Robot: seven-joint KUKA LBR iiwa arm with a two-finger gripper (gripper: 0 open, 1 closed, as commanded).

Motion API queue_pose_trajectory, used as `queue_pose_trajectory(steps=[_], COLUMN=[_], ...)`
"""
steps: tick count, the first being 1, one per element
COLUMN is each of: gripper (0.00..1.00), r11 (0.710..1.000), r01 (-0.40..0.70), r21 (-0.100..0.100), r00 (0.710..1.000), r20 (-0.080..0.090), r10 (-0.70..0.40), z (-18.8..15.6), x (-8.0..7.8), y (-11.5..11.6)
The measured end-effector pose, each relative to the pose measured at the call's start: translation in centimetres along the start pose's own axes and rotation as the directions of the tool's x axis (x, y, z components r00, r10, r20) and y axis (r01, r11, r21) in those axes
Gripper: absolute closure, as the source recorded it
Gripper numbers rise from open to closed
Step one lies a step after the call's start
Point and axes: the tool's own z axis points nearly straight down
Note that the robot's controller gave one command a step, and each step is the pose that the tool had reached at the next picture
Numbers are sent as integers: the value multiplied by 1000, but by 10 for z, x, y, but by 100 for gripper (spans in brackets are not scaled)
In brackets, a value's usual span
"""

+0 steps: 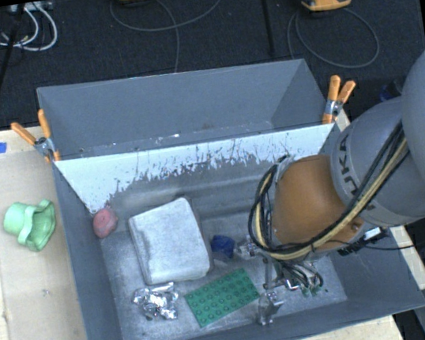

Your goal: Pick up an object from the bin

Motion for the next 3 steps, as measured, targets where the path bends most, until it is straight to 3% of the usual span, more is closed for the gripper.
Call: queue_pose_trajectory(steps=[1, 2, 3], gripper=[0, 100, 100], r11=[991, 990, 1000], r01=[137, 138, 24], r21=[-2, -2, -1], r00=[991, 990, 1000], r20=[-5, -7, -13], r10=[-137, -138, -24], z=[-2, -3, -147], x=[-6, -5, -7], y=[51, 51, 46])
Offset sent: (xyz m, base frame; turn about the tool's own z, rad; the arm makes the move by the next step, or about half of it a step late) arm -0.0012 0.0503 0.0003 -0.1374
